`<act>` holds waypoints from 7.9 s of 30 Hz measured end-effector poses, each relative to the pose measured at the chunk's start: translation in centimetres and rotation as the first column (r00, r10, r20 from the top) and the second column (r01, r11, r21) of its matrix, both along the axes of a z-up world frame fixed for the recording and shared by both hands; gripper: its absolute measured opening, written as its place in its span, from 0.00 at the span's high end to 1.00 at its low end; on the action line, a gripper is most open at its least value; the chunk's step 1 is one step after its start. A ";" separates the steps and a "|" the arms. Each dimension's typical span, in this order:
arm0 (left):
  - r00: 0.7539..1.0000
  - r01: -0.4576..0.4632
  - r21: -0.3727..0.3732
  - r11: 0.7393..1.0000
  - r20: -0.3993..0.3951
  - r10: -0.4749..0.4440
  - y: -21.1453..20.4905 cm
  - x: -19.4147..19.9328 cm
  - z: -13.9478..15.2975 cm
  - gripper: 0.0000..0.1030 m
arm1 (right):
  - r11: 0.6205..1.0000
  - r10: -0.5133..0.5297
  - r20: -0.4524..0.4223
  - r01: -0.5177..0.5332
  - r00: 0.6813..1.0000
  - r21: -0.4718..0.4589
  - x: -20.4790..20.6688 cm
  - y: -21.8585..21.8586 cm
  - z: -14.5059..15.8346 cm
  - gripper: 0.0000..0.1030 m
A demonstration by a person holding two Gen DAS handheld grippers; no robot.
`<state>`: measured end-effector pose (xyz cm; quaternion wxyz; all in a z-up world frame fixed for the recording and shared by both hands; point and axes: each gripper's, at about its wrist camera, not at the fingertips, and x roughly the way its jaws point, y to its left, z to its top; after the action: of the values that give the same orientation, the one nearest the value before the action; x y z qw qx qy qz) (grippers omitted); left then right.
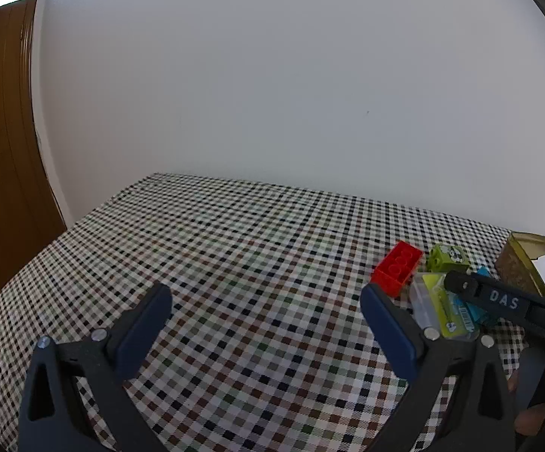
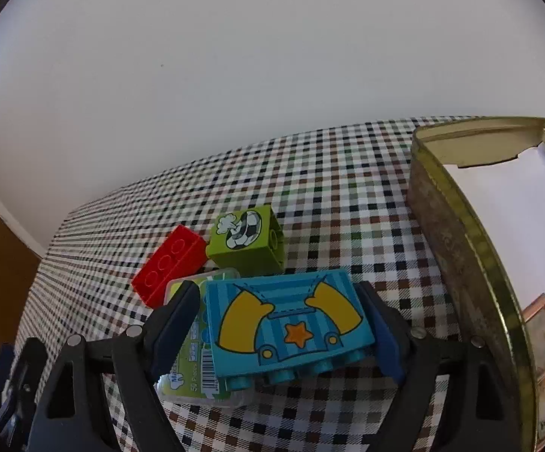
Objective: Organize rigid objects
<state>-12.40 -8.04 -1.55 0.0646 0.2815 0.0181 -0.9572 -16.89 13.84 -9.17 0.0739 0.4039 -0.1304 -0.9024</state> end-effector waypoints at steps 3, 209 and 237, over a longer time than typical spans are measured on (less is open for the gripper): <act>1.000 0.004 0.020 1.000 0.011 -0.004 -0.5 -0.2 -0.1 0.02 | 0.999 0.041 0.000 -0.041 0.999 -0.034 0.7 0.3 0.0 0.28; 0.915 0.394 0.012 0.919 -0.095 -0.391 25.1 7.9 4.8 0.48 | 0.891 -0.265 -0.469 0.400 0.842 0.214 16.4 14.5 6.9 0.28; 0.934 0.333 0.006 0.943 0.138 -0.330 26.8 1.8 5.0 0.48 | 0.927 -0.274 -0.216 0.318 0.937 0.201 8.2 17.2 5.7 0.28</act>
<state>-10.64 18.72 3.44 -0.0941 0.3451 -0.0426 -0.9329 -8.69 31.07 -3.43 -0.0998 0.3003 -0.0761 -0.9456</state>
